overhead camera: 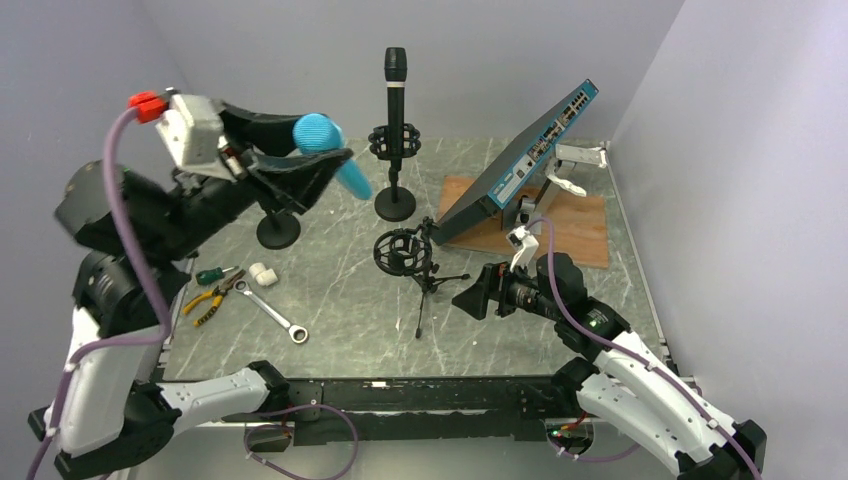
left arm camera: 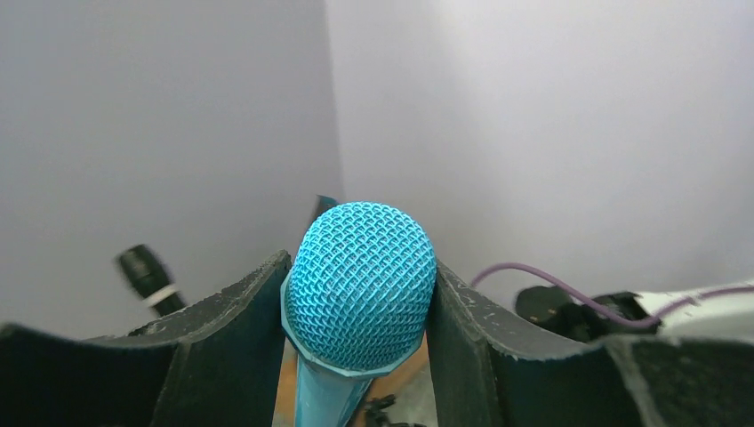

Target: Remove the microphone from the stand

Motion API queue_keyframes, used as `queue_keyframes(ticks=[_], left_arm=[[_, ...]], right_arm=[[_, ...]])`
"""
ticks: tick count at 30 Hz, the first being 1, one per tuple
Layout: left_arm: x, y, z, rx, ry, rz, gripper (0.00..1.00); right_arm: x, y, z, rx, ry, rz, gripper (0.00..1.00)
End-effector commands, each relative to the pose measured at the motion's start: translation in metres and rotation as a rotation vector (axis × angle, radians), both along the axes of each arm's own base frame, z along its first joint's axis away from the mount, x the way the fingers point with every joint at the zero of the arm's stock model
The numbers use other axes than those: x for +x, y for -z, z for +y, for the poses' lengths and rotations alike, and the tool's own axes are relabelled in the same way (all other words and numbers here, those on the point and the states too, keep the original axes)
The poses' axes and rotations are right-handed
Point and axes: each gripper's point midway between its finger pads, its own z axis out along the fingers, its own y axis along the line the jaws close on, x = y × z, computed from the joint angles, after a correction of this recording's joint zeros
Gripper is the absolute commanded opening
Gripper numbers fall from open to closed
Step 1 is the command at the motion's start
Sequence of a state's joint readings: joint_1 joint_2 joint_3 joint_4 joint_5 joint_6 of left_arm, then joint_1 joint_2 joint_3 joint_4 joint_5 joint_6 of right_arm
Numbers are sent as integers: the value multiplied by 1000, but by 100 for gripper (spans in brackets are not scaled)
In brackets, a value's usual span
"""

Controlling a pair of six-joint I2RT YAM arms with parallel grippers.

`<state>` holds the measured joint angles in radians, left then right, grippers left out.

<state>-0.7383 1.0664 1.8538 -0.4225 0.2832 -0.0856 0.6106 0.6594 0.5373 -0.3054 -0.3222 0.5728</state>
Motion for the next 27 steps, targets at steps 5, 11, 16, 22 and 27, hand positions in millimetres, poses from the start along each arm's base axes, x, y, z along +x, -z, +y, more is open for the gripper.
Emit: queue_keyframes(ticks=[5, 11, 16, 22, 27], left_arm=[[78, 72, 77, 76, -607, 206, 0], [136, 211, 95, 245, -735, 582, 0], [163, 313, 122, 249, -834, 899, 0], [181, 406, 118, 321, -814, 1152, 0], [200, 457, 122, 339, -835, 1334, 0]], right_arm=[[2, -6, -3, 4, 22, -28, 100], [2, -8, -9, -2, 47, -50, 100], [1, -5, -13, -14, 61, -42, 100], [0, -2, -13, 8, 70, -39, 100], [0, 0, -12, 17, 66, -43, 100]])
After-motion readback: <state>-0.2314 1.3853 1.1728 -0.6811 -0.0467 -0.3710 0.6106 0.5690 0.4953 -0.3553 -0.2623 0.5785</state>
